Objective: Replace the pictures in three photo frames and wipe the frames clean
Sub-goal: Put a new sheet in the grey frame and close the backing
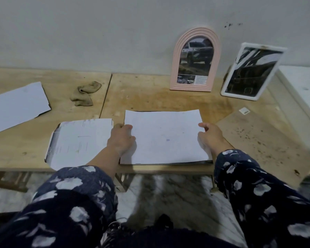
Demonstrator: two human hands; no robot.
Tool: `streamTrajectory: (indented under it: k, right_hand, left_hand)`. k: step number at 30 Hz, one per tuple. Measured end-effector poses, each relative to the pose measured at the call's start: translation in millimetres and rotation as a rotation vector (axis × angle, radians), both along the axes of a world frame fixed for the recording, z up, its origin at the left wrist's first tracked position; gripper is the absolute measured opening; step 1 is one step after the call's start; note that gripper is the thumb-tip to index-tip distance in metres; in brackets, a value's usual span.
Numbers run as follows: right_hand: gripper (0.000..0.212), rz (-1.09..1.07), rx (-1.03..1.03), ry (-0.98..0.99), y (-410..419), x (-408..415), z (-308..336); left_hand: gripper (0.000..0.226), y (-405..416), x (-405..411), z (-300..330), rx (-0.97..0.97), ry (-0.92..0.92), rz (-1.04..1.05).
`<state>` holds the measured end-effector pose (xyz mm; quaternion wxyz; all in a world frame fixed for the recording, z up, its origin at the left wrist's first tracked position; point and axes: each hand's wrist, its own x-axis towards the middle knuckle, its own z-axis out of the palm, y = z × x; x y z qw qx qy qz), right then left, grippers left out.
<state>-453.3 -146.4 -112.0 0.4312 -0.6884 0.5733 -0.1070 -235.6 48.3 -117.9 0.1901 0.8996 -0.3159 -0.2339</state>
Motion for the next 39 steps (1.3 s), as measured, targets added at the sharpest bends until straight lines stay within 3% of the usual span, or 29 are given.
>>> streamTrajectory:
  k: [3,8,11,17,31,39]
  right_hand:
    - [0.043,0.104,-0.075,0.073,-1.4,-4.8,-5.6]
    - [0.035,0.354,-0.294,0.381,2.7,-14.2,-14.1]
    - [0.036,0.367,-0.307,0.37,5.7,-17.1,-14.7]
    - [0.03,0.142,-0.256,0.209,0.4,-29.8,-6.1]
    - [0.038,-0.38,-0.115,0.3,-19.0,-175.5,-13.0]
    - [0.042,-0.662,-0.119,0.236,-29.9,-224.7,-29.3]
  left_hand:
    - [0.041,-0.5,-10.0,1.2,0.118,-0.118,-0.026]
    - [0.063,-6.7,-15.1,2.4,0.301,-0.219,-0.16]
    - [0.066,-10.5,-17.1,5.5,0.339,-0.276,-0.179]
    - [0.06,-36.8,-24.3,10.4,0.279,-0.35,-0.204]
    - [0.041,-175.7,-137.1,7.2,0.074,-0.314,-0.611]
    - [0.049,-232.0,-185.7,-7.8,0.164,-0.246,-0.731]
